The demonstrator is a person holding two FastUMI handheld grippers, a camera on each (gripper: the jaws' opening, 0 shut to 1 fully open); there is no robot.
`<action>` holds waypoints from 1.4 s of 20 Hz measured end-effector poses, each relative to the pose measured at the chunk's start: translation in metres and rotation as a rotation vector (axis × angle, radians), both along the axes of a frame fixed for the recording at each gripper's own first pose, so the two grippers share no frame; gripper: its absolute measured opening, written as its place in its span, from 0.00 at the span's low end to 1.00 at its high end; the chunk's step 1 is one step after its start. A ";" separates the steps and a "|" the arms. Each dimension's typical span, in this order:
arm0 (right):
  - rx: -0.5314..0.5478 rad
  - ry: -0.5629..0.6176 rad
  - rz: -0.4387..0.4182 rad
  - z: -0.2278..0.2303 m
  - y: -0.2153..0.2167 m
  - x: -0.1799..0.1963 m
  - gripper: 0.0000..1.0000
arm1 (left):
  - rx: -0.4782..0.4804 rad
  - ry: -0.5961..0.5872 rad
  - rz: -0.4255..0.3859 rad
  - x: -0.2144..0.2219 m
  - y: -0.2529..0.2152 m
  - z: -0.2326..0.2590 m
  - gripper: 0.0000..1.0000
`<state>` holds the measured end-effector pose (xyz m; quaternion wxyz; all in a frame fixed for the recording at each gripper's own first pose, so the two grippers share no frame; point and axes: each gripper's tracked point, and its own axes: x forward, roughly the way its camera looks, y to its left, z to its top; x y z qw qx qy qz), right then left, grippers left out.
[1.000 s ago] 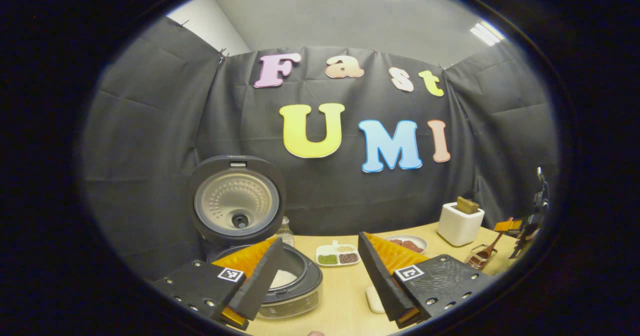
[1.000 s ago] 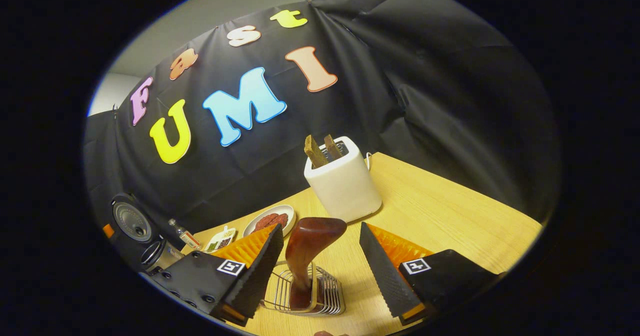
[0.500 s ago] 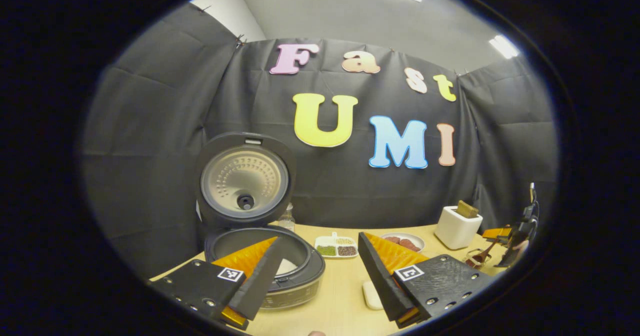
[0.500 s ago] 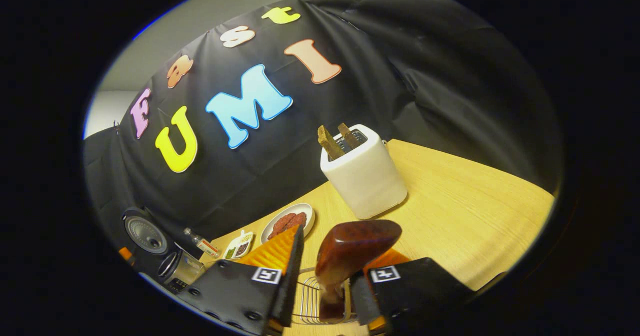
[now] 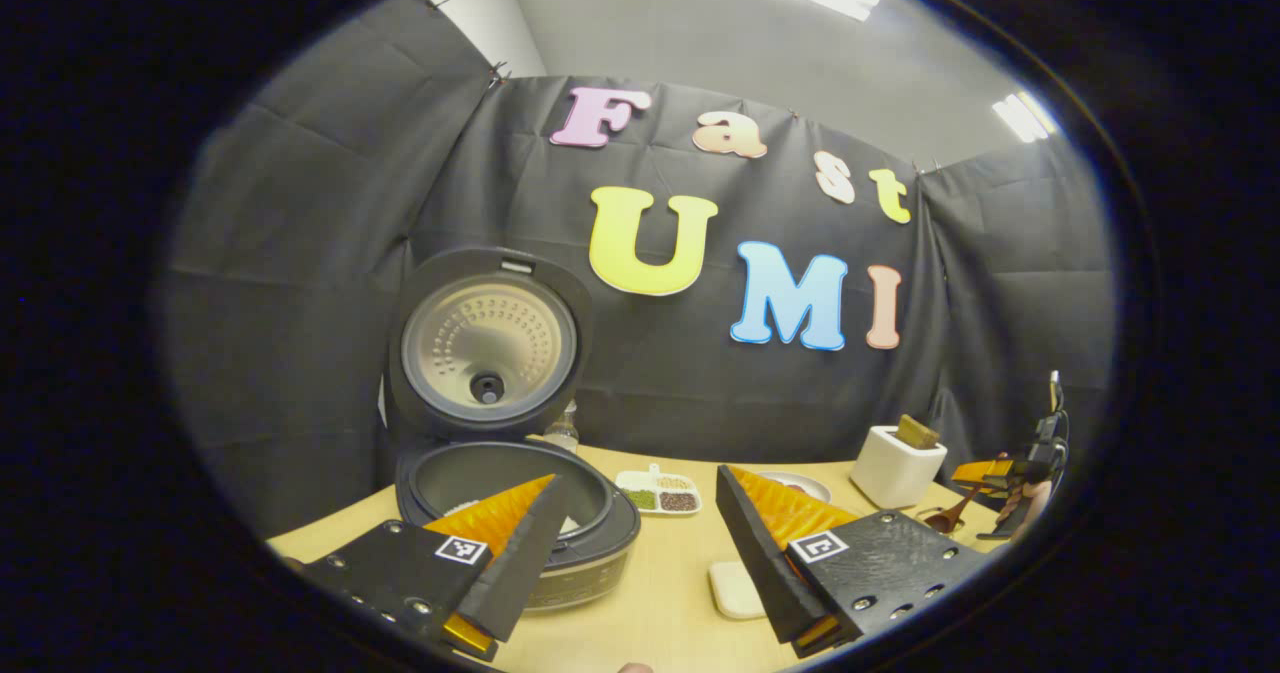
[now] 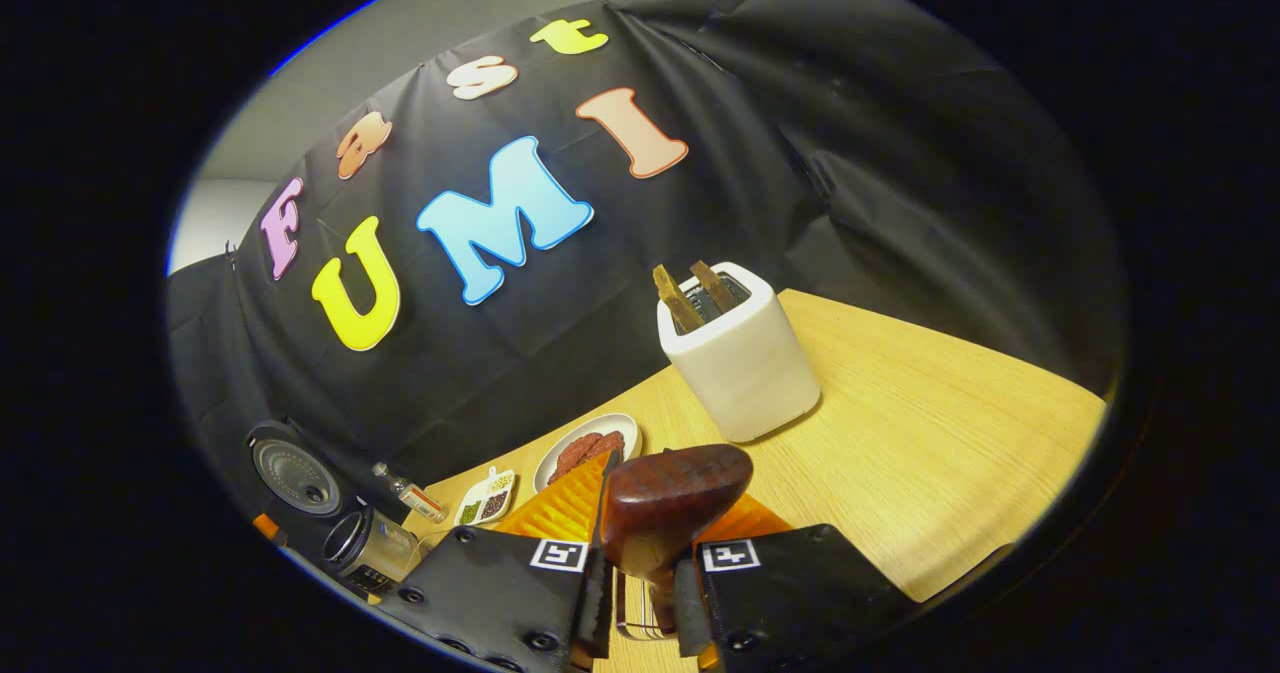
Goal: Close the left gripper, press the button to open the rice cooker; take a wooden spoon from the chopstick holder with the right hand, scoop a spoonful of rice and pour it into the rice cooker, then put the wooden spoon back into the chopstick holder.
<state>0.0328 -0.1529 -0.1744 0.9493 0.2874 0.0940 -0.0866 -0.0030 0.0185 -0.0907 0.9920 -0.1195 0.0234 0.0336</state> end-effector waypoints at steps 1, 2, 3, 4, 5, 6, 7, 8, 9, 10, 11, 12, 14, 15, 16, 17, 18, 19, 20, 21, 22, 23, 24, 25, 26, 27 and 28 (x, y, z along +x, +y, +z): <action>-0.017 -0.011 -0.008 0.009 0.000 -0.002 0.24 | -0.013 0.002 -0.002 -0.001 0.003 -0.005 0.93; -0.029 -0.020 -0.019 0.017 0.000 -0.004 0.24 | -0.022 0.000 -0.001 -0.002 0.006 -0.009 0.93; -0.041 -0.030 -0.028 0.027 0.001 -0.006 0.24 | -0.029 -0.001 0.005 -0.004 0.010 -0.012 0.92; -0.053 -0.044 -0.038 0.039 0.001 -0.008 0.24 | -0.040 -0.003 0.012 -0.006 0.016 -0.015 0.92; -0.066 -0.061 -0.044 0.051 0.003 -0.010 0.24 | -0.054 -0.005 0.016 -0.009 0.021 -0.018 0.92; -0.078 -0.081 -0.052 0.065 0.005 -0.011 0.24 | -0.073 -0.008 0.019 -0.011 0.025 -0.021 0.92; -0.089 -0.102 -0.058 0.077 0.008 -0.012 0.24 | -0.094 -0.011 0.023 -0.015 0.031 -0.024 0.93; -0.098 -0.120 -0.055 0.088 0.014 -0.012 0.24 | -0.115 -0.014 0.027 -0.018 0.036 -0.027 0.92; -0.104 -0.138 -0.047 0.099 0.022 -0.011 0.24 | -0.131 -0.014 0.023 -0.022 0.038 -0.031 0.92; -0.107 -0.161 -0.031 0.110 0.031 -0.010 0.24 | -0.137 -0.012 0.011 -0.027 0.038 -0.035 0.92; -0.106 -0.183 -0.020 0.121 0.041 -0.008 0.24 | -0.133 -0.013 0.003 -0.033 0.038 -0.038 0.93; -0.107 -0.203 -0.007 0.130 0.050 -0.005 0.24 | -0.121 -0.014 0.003 -0.037 0.038 -0.041 0.92; -0.116 -0.222 0.028 0.140 0.074 0.005 0.24 | -0.083 -0.002 0.017 -0.043 0.044 -0.047 0.93; -0.120 -0.223 0.053 0.141 0.086 0.009 0.24 | -0.053 0.002 0.022 -0.048 0.046 -0.047 0.93; -0.120 -0.227 0.080 0.143 0.101 0.013 0.24 | -0.025 0.007 0.026 -0.050 0.047 -0.047 0.93; -0.123 -0.240 0.116 0.146 0.117 0.018 0.24 | 0.001 0.010 0.033 -0.052 0.048 -0.047 0.94; -0.127 -0.251 0.159 0.147 0.135 0.024 0.24 | 0.009 0.008 0.032 -0.054 0.048 -0.044 0.94; -0.136 -0.249 0.200 0.146 0.150 0.029 0.24 | 0.000 0.007 0.023 -0.058 0.044 -0.043 0.93; -0.157 -0.238 0.229 0.141 0.162 0.033 0.24 | -0.015 0.015 0.026 -0.059 0.042 -0.044 0.93; -0.185 -0.226 0.240 0.135 0.168 0.035 0.24 | -0.021 0.026 0.030 -0.060 0.041 -0.048 0.93; -0.217 -0.212 0.244 0.128 0.174 0.039 0.23 | -0.016 0.028 0.021 -0.061 0.037 -0.049 0.93; -0.248 -0.192 0.250 0.120 0.180 0.045 0.23 | -0.004 0.032 0.009 -0.061 0.030 -0.052 0.92; -0.273 -0.170 0.259 0.110 0.186 0.050 0.23 | 0.010 0.040 0.002 -0.059 0.027 -0.054 0.92; -0.290 -0.144 0.269 0.099 0.193 0.054 0.23 | 0.021 0.045 -0.002 -0.059 0.025 -0.055 0.93; -0.298 -0.121 0.274 0.089 0.196 0.059 0.24 | 0.030 0.049 -0.008 -0.058 0.022 -0.054 0.93; -0.302 -0.101 0.271 0.081 0.197 0.062 0.27 | 0.033 0.052 -0.013 -0.059 0.020 -0.055 0.92; -0.305 -0.084 0.270 0.072 0.198 0.067 0.27 | 0.033 0.053 -0.020 -0.057 0.017 -0.055 0.92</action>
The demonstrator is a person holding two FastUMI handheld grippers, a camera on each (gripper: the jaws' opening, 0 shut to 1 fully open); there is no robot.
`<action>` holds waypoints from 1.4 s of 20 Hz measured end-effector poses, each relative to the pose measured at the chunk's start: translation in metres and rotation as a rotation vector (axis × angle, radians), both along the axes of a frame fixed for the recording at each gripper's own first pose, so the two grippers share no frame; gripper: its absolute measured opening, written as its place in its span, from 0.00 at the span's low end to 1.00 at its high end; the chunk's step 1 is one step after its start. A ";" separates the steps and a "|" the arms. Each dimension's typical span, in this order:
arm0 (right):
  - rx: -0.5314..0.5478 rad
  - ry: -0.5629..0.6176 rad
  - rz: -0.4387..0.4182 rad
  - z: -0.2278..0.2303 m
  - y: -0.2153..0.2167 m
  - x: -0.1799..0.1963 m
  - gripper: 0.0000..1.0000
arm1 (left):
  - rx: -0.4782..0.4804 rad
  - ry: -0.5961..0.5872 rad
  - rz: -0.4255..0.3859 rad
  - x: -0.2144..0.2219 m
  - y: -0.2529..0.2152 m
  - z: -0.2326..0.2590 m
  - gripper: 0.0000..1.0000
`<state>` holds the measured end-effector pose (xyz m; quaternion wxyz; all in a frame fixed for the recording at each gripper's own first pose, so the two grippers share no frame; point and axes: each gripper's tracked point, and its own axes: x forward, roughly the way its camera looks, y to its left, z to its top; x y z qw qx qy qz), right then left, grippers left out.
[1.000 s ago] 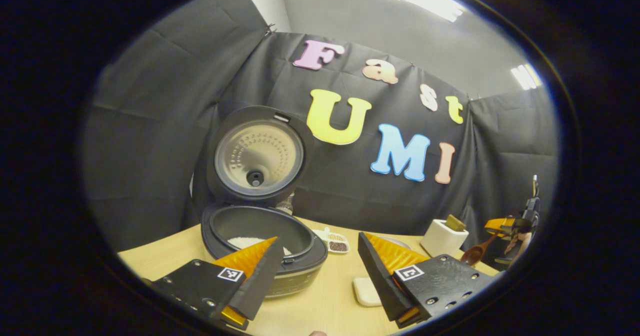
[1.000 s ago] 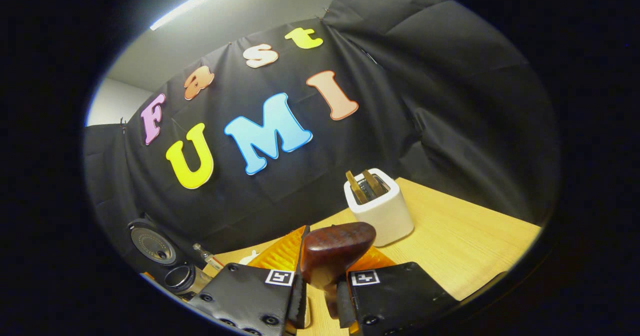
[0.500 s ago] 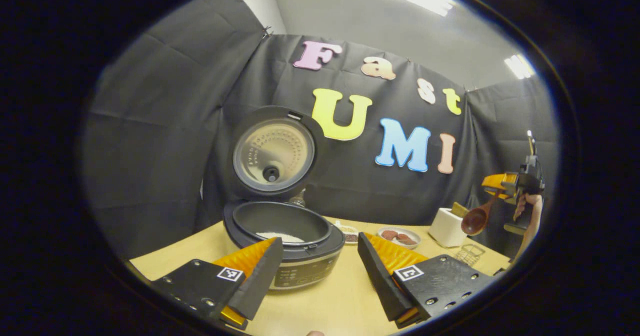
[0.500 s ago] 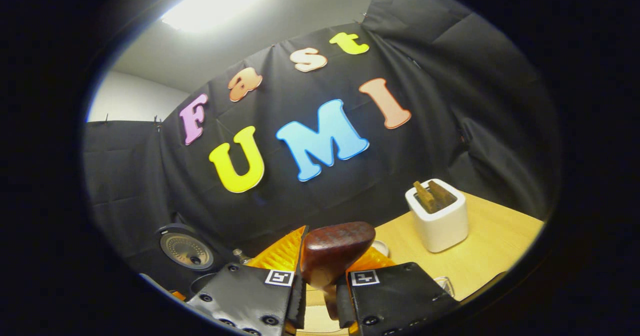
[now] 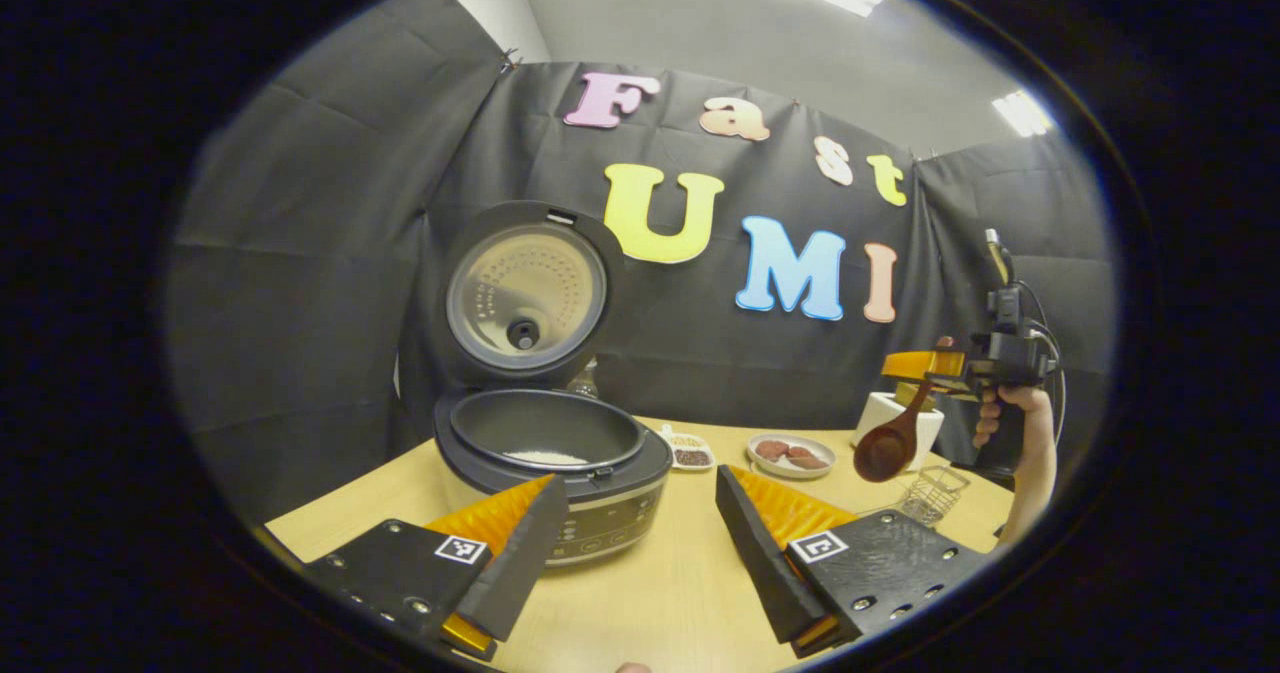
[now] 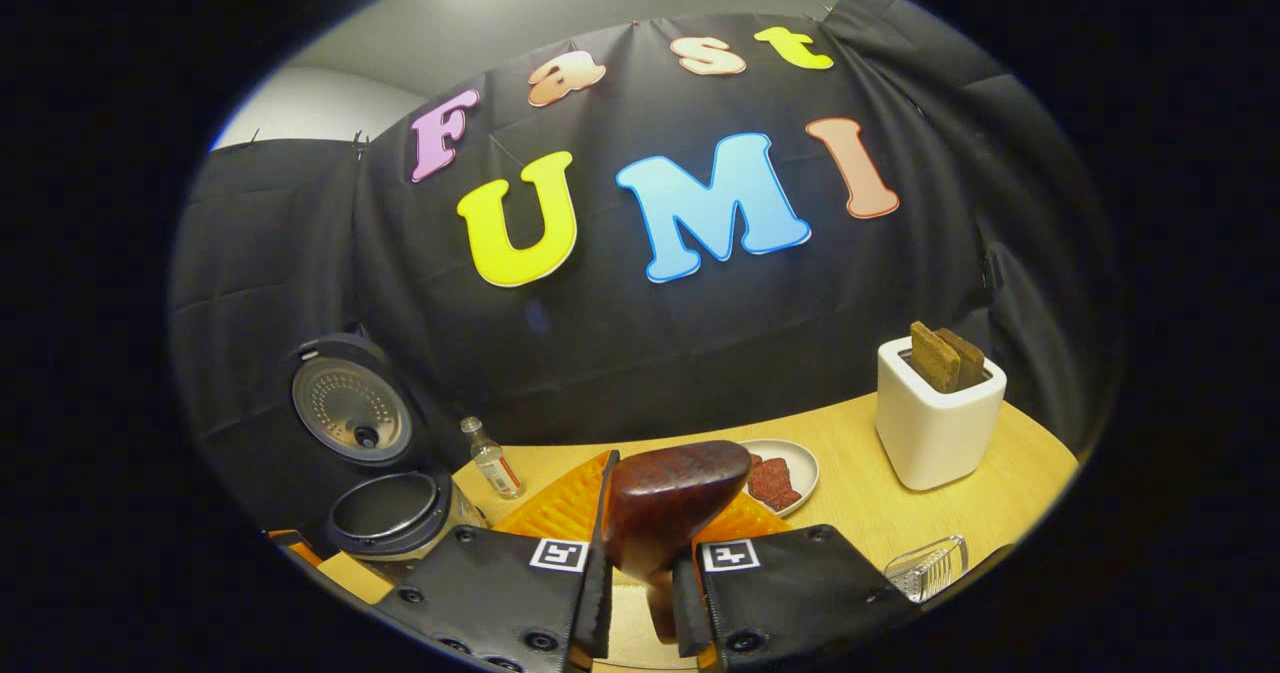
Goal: Close the left gripper, press the button to open the rice cooker; take a wooden spoon from the chopstick holder with the right hand, scoop a spoonful of rice and pour it into the rice cooker, then put the wooden spoon back into the chopstick holder.
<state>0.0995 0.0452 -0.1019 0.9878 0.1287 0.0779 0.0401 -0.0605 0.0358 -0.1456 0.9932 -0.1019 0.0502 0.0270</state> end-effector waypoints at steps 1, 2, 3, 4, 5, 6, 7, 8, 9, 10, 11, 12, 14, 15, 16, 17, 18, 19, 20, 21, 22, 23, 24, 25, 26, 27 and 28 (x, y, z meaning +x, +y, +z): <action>-0.005 0.015 0.000 -0.007 0.003 0.003 0.27 | -0.007 -0.003 -0.014 0.001 -0.004 0.001 0.93; -0.010 0.031 0.001 -0.015 0.005 0.007 0.27 | -0.020 -0.005 -0.029 0.002 -0.009 0.001 0.94; -0.018 0.048 0.005 -0.022 0.007 0.009 0.27 | -0.035 -0.005 -0.039 0.004 -0.011 -0.002 0.93; -0.029 0.068 0.009 -0.031 0.009 0.010 0.27 | -0.048 -0.003 -0.045 0.006 -0.012 -0.003 0.93; -0.042 0.089 0.013 -0.039 0.011 0.010 0.27 | -0.060 0.002 -0.046 0.007 -0.011 -0.007 0.92; -0.054 0.109 0.018 -0.047 0.014 0.011 0.24 | -0.071 0.008 -0.044 0.008 -0.008 -0.009 0.92; -0.064 0.129 0.026 -0.054 0.017 0.011 0.27 | -0.085 0.011 -0.040 0.008 -0.005 -0.011 0.92; -0.067 0.145 0.036 -0.061 0.021 0.011 0.27 | -0.098 0.015 -0.032 0.010 -0.003 -0.015 0.93; -0.059 0.164 0.049 -0.067 0.026 0.010 0.27 | -0.112 0.020 -0.024 0.010 0.000 -0.019 0.93; -0.043 0.184 0.067 -0.073 0.033 0.010 0.27 | -0.121 0.028 -0.018 0.010 0.003 -0.023 0.93; -0.028 0.202 0.089 -0.078 0.040 0.010 0.27 | -0.125 0.035 -0.009 0.009 0.006 -0.027 0.92; -0.019 0.223 0.107 -0.086 0.047 0.009 0.27 | -0.125 0.041 -0.002 0.008 0.009 -0.027 0.93; -0.003 0.267 0.140 -0.100 0.061 0.005 0.27 | -0.124 0.042 0.005 0.005 0.013 -0.027 0.92; 0.004 0.268 0.149 -0.101 0.066 0.006 0.27 | -0.122 0.040 0.008 0.004 0.014 -0.027 0.94; 0.010 0.270 0.149 -0.099 0.069 0.006 0.27 | -0.118 0.039 0.011 0.003 0.016 -0.026 0.93; 0.023 0.277 0.158 -0.099 0.073 0.006 0.27 | -0.112 0.039 0.014 0.002 0.017 -0.026 0.93; 0.040 0.284 0.168 -0.101 0.080 0.006 0.27 | -0.107 0.038 0.016 0.002 0.018 -0.025 0.93; 0.051 0.291 0.171 -0.102 0.084 0.007 0.27 | -0.104 0.035 0.018 0.001 0.019 -0.024 0.93; 0.060 0.296 0.172 -0.102 0.087 0.007 0.24 | -0.105 0.032 0.020 0.000 0.020 -0.022 0.92; 0.077 0.301 0.176 -0.102 0.091 0.008 0.27 | -0.104 0.031 0.021 0.001 0.020 -0.023 0.92; 0.103 0.308 0.182 -0.103 0.096 0.008 0.28 | -0.102 0.033 0.021 0.001 0.019 -0.024 0.93; 0.135 0.317 0.186 -0.102 0.099 0.009 0.27 | -0.098 0.036 0.021 0.001 0.020 -0.025 0.93; 0.171 0.324 0.190 -0.103 0.103 0.011 0.27 | -0.095 0.036 0.023 0.001 0.021 -0.024 0.93; 0.204 0.333 0.192 -0.103 0.107 0.013 0.27 | -0.096 0.034 0.022 0.002 0.021 -0.023 0.94; 0.231 0.344 0.194 -0.104 0.110 0.015 0.27 | -0.098 0.031 0.022 0.002 0.021 -0.023 0.94; 0.252 0.353 0.191 -0.105 0.110 0.017 0.27 | -0.098 0.030 0.024 0.001 0.021 -0.024 0.93; 0.274 0.359 0.187 -0.105 0.110 0.019 0.27 | -0.096 0.032 0.027 0.000 0.022 -0.024 0.94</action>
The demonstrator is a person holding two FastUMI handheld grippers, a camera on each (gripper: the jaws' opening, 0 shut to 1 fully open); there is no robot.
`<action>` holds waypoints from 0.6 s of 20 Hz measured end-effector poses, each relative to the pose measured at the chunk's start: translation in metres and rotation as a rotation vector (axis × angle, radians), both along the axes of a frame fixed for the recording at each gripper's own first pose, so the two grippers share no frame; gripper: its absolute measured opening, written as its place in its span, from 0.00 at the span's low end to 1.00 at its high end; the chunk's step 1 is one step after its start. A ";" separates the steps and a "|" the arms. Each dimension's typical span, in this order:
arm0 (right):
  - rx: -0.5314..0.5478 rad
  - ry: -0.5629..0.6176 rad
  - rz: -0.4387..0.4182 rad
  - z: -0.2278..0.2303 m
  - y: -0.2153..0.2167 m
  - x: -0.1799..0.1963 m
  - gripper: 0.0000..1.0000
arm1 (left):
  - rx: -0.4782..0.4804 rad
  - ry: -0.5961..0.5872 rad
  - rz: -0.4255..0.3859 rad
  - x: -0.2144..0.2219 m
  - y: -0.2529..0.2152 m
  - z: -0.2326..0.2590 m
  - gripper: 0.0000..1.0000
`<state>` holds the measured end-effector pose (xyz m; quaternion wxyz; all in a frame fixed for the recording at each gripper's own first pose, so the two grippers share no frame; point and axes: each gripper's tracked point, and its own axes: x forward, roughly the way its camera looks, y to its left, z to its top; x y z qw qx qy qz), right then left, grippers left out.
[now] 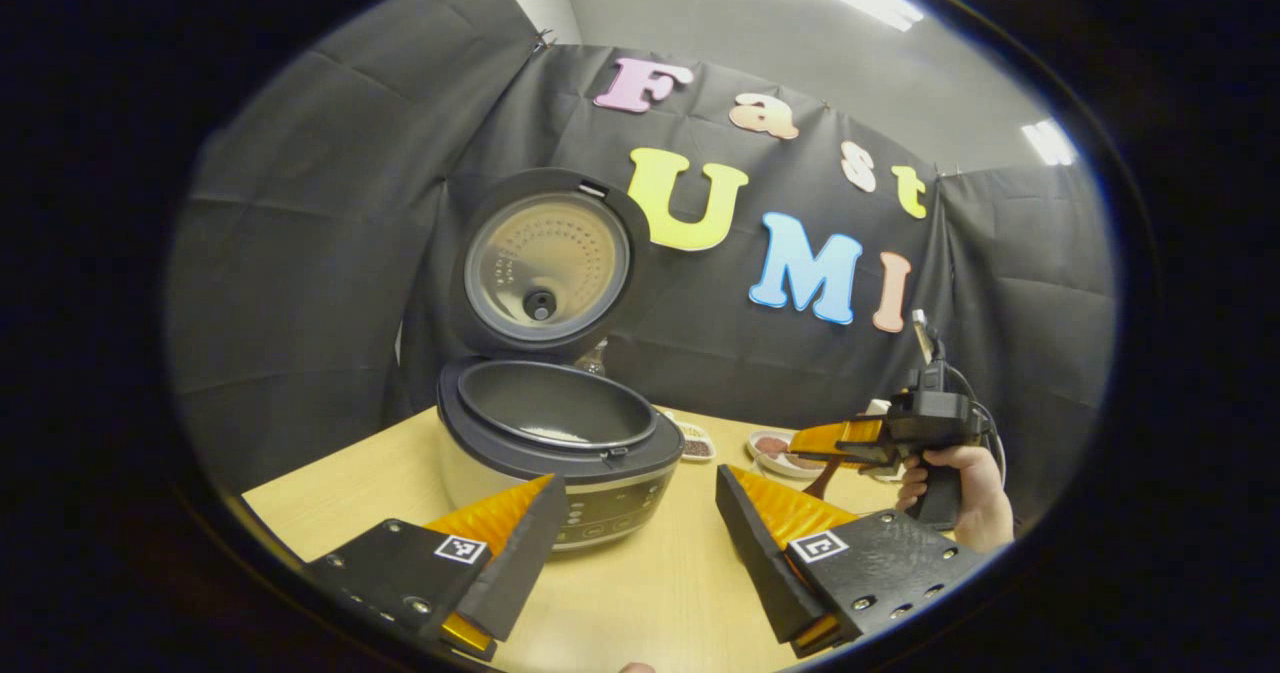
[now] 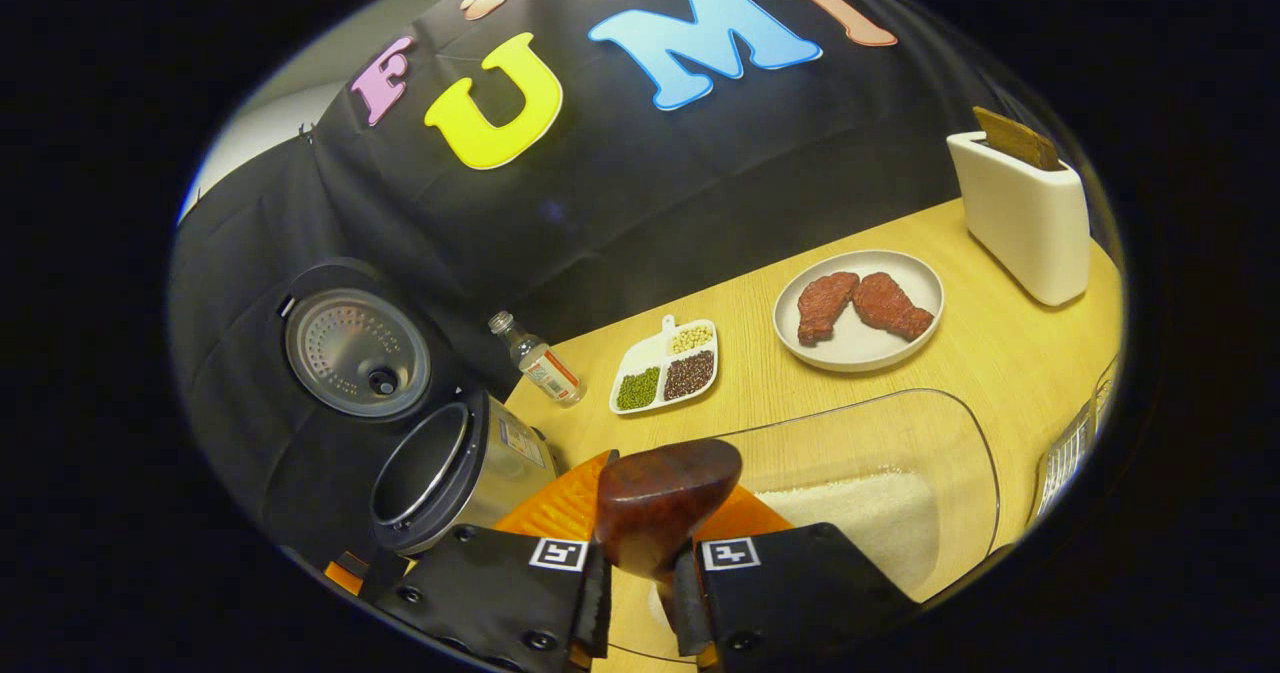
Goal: Close the left gripper, press the button to open the rice cooker; take a wooden spoon from the chopstick holder with the right hand, scoop a spoonful of rice and pour it into the rice cooker, then put the wooden spoon back into the chopstick holder.
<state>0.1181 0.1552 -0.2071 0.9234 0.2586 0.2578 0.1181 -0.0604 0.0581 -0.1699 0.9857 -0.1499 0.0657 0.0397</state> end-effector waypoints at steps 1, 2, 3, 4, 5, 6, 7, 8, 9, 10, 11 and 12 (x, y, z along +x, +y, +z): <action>0.027 0.009 -0.007 0.000 -0.001 0.001 0.28 | 0.001 0.002 0.003 -0.001 0.002 0.000 0.93; 0.055 0.019 -0.020 0.000 -0.003 0.001 0.27 | 0.000 0.003 0.007 0.000 0.003 -0.001 0.92; 0.082 0.033 -0.037 -0.001 -0.007 0.001 0.28 | -0.002 0.003 0.010 -0.001 0.004 -0.001 0.92; 0.115 0.046 -0.046 -0.002 -0.009 0.001 0.28 | -0.004 0.004 0.013 -0.001 0.006 -0.001 0.93; 0.140 0.061 -0.053 -0.003 -0.012 0.001 0.28 | -0.004 0.004 0.016 -0.001 0.007 -0.002 0.93; 0.156 0.069 -0.052 -0.005 -0.014 -0.001 0.27 | -0.004 0.005 0.015 -0.001 0.007 0.000 0.93; 0.175 0.072 -0.054 -0.004 -0.017 -0.002 0.27 | -0.002 0.005 0.015 0.000 0.005 -0.002 0.93; 0.194 0.072 -0.061 -0.001 -0.020 -0.004 0.27 | 0.001 0.004 0.015 0.001 0.005 -0.002 0.94; 0.218 0.073 -0.066 0.001 -0.023 -0.004 0.27 | 0.006 0.002 0.017 0.002 0.006 -0.001 0.94; 0.243 0.078 -0.073 0.002 -0.026 -0.005 0.28 | 0.009 0.000 0.017 0.002 0.006 0.001 0.93; 0.272 0.086 -0.086 0.002 -0.030 -0.004 0.27 | 0.010 -0.001 0.017 0.001 0.005 0.000 0.94; 0.301 0.095 -0.103 0.002 -0.035 -0.004 0.27 | 0.006 -0.002 0.018 0.003 0.004 0.000 0.94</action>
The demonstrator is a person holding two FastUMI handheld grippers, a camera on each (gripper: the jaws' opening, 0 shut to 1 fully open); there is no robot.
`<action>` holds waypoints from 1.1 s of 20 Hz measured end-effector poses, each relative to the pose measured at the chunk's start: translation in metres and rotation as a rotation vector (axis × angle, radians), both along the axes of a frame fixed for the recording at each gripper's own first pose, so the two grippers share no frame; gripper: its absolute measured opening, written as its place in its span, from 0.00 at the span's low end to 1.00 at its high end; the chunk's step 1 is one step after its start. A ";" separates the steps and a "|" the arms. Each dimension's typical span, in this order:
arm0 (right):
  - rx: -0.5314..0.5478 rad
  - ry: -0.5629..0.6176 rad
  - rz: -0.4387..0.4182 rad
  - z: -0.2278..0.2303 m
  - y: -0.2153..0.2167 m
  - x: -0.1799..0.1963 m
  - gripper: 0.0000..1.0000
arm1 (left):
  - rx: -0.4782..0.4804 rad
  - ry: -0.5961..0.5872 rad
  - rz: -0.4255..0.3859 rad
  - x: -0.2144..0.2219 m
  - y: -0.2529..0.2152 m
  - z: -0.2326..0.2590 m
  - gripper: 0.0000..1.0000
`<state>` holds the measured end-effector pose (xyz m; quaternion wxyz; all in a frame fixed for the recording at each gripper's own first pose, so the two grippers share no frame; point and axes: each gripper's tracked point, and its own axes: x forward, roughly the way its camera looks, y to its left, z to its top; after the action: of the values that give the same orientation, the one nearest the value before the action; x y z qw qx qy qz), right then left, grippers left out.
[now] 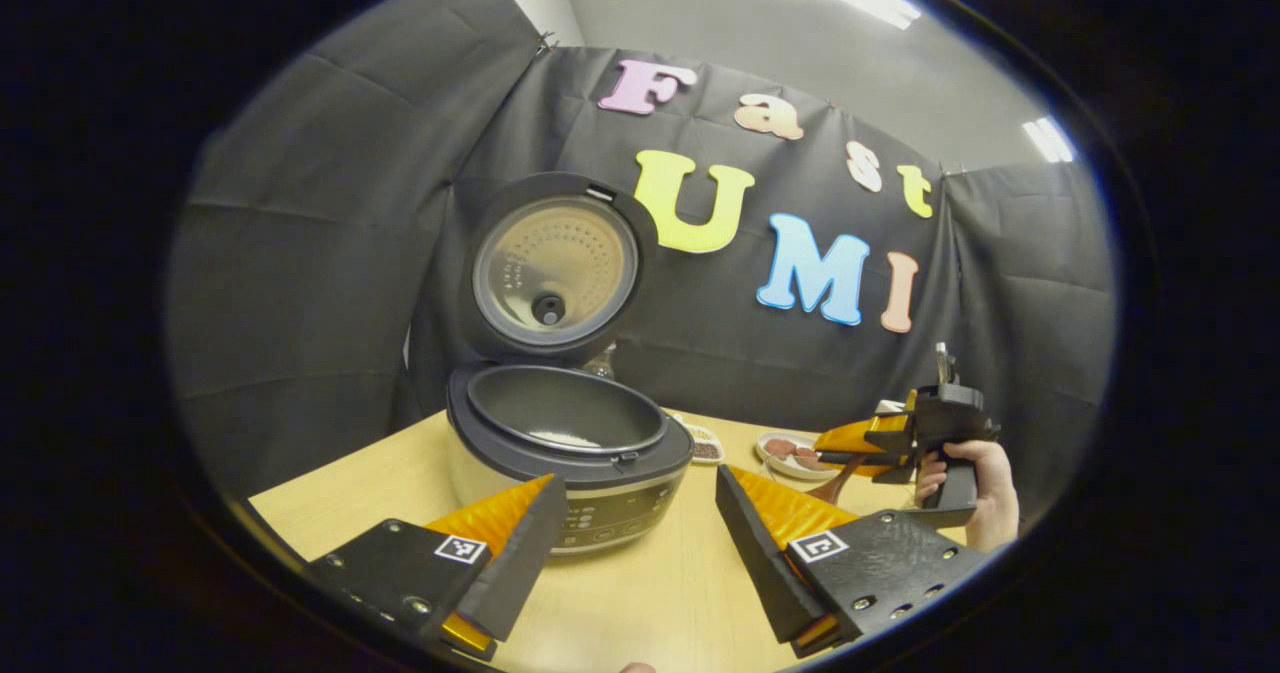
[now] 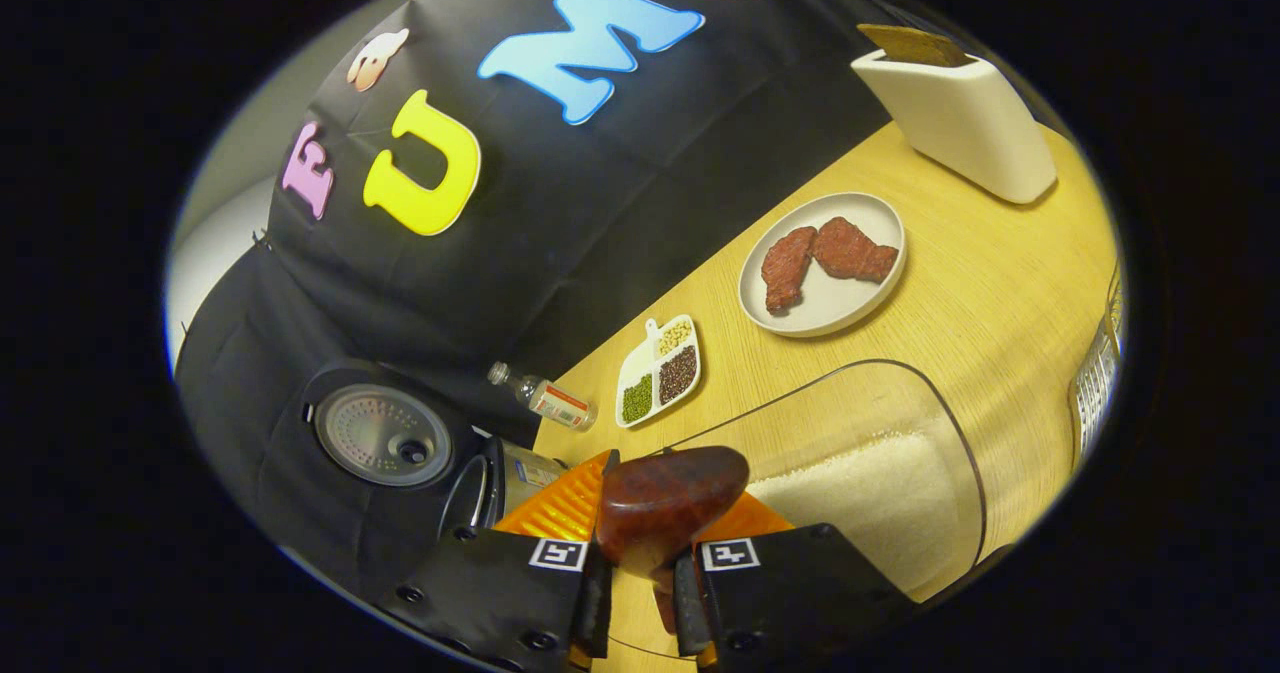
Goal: Close the left gripper, press the button to open the rice cooker; take a wooden spoon from the chopstick holder with the right hand, scoop a spoonful of rice and pour it into the rice cooker, then put the wooden spoon back into the chopstick holder.
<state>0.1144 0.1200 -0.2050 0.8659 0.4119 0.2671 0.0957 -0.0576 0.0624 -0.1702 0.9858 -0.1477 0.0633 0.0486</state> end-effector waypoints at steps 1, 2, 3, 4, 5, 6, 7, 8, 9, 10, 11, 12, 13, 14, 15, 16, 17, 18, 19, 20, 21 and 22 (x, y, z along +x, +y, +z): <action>0.026 0.006 -0.016 0.000 -0.005 0.000 0.27 | -0.009 0.001 0.001 0.001 -0.001 -0.001 0.94; 0.050 0.010 -0.034 0.000 -0.009 -0.001 0.24 | -0.020 0.001 0.001 0.000 -0.002 -0.001 0.94; 0.070 0.011 -0.051 0.000 -0.014 -0.001 0.24 | -0.028 0.004 0.001 0.000 -0.002 -0.002 0.94; 0.087 0.010 -0.069 0.001 -0.020 -0.001 0.27 | -0.032 0.008 0.004 0.000 -0.001 -0.004 0.94; 0.099 0.010 -0.090 0.002 -0.027 0.000 0.27 | -0.034 0.013 0.009 0.000 0.000 -0.006 0.94; 0.111 0.013 -0.113 0.003 -0.034 0.001 0.27 | -0.036 0.015 0.013 0.000 0.001 -0.007 0.94; 0.123 0.017 -0.136 0.005 -0.042 0.000 0.27 | -0.036 0.015 0.018 0.000 0.002 -0.008 0.93; 0.138 0.013 -0.153 0.008 -0.048 0.001 0.27 | -0.037 0.015 0.025 0.000 0.004 -0.007 0.94; 0.159 0.009 -0.169 0.012 -0.054 0.002 0.27 | -0.038 0.016 0.028 0.000 0.006 -0.007 0.94; 0.182 0.005 -0.185 0.017 -0.059 0.002 0.28 | -0.042 0.016 0.031 0.001 0.007 -0.008 0.93; 0.208 -0.002 -0.197 0.022 -0.064 0.003 0.27 | -0.049 0.017 0.032 0.002 0.007 -0.008 0.94; 0.236 -0.010 -0.208 0.028 -0.067 0.005 0.27 | -0.061 0.015 0.029 0.003 0.006 -0.008 0.93; 0.265 -0.017 -0.220 0.034 -0.071 0.007 0.27 | -0.076 0.009 0.027 0.003 0.005 -0.006 0.94; 0.297 -0.024 -0.230 0.041 -0.072 0.009 0.24 | -0.089 0.007 0.024 0.004 0.005 -0.005 0.94; 0.328 -0.032 -0.237 0.048 -0.073 0.011 0.24 | -0.097 0.005 0.025 0.003 0.007 -0.005 0.94; 0.349 -0.038 -0.235 0.053 -0.072 0.014 0.24 | -0.097 0.003 0.030 0.004 0.009 -0.005 0.94; 0.360 -0.038 -0.226 0.056 -0.069 0.016 0.27 | -0.092 0.002 0.038 0.004 0.013 -0.005 0.94; 0.369 -0.037 -0.222 0.059 -0.068 0.018 0.27 | -0.088 -0.001 0.046 0.003 0.017 -0.003 0.94; 0.382 -0.043 -0.227 0.064 -0.067 0.020 0.24 | -0.086 -0.005 0.053 0.001 0.020 -0.003 0.94; 0.395 -0.053 -0.231 0.070 -0.066 0.022 0.27 | -0.085 -0.006 0.059 -0.001 0.022 -0.003 0.93; 0.405 -0.064 -0.234 0.077 -0.066 0.024 0.27 | -0.086 -0.006 0.064 -0.001 0.023 -0.004 0.94; 0.413 -0.075 -0.237 0.084 -0.065 0.026 0.27 | -0.086 -0.005 0.068 -0.002 0.025 -0.005 0.94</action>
<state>0.1406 0.0555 -0.1214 0.7779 0.6047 0.1596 0.0614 -0.0599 0.0879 -0.1749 0.9765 -0.1922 0.0581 0.0787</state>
